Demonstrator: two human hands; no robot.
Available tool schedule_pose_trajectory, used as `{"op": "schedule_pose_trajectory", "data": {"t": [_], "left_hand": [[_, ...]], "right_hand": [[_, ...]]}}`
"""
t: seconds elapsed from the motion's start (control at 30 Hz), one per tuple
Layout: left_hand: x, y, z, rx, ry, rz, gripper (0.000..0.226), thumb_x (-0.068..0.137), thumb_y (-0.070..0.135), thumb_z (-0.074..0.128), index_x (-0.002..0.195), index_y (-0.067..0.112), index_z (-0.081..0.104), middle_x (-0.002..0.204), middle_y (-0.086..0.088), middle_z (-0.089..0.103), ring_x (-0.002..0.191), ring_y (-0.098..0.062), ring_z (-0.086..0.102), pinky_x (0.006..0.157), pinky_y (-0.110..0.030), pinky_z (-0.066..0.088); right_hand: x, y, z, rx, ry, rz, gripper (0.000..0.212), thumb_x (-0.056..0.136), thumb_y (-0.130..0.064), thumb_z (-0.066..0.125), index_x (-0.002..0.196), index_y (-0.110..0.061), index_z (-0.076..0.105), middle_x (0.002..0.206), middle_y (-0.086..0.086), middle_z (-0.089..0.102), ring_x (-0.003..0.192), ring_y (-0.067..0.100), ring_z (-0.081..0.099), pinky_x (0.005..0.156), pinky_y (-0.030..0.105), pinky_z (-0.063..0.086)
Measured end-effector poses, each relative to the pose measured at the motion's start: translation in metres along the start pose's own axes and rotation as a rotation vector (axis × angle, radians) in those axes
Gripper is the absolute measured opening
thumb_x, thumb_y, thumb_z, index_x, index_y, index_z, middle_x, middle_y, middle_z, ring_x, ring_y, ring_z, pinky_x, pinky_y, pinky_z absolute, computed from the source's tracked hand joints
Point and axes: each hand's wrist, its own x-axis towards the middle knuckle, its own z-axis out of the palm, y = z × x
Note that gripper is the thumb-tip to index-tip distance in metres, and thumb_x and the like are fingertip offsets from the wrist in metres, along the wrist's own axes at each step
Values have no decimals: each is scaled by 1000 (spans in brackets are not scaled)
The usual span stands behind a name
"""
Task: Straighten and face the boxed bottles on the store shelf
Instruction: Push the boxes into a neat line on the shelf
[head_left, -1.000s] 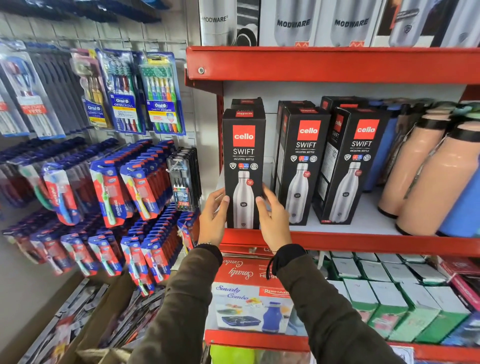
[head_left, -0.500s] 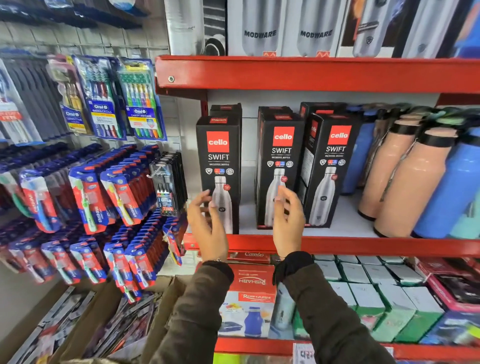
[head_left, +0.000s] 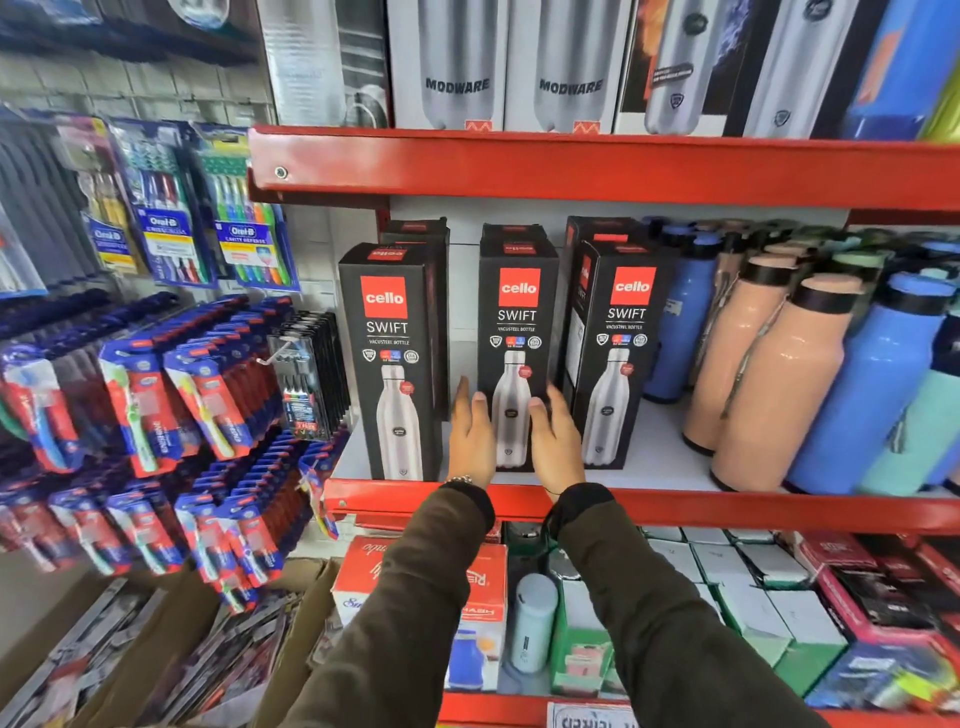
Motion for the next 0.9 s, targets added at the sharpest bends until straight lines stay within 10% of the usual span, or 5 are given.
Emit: {"op": "schedule_pose_trajectory", "data": {"t": [0.2,0.47,0.73,0.9], "left_hand": [[10,-8,0,24,53,-55,45,107,25,37,150,15,43,156,-4,45,146,-19,39,110,-18,23],[6,-15,-8,32,72,-50,43,103,30,46,143,16,54,146,-4,57,139,-20,49,121,-34,31],[-13,-23,-14,105,92,15,44,103,36,47,142,17,55,144,-3,59,134,-15,51,106,-22,33],[-21,-24,-17,115,90,57,45,103,37,46,142,18,55,141,0,60,122,-3,50,100,-18,32]], "right_hand": [[2,4,-6,-19,10,7,40,105,-20,43,144,-12,46,143,4,53,121,5,44,99,13,29],[-8,6,-16,-5,0,-20,40,103,-19,50,142,-13,50,128,-7,55,119,4,49,82,-11,30],[-31,2,-28,5,-7,-40,39,102,-23,52,140,-19,53,123,-13,57,115,-1,53,83,-9,33],[-39,-2,-31,-4,-6,-53,40,102,-24,52,141,-18,52,136,-2,60,126,8,54,105,17,39]]}}
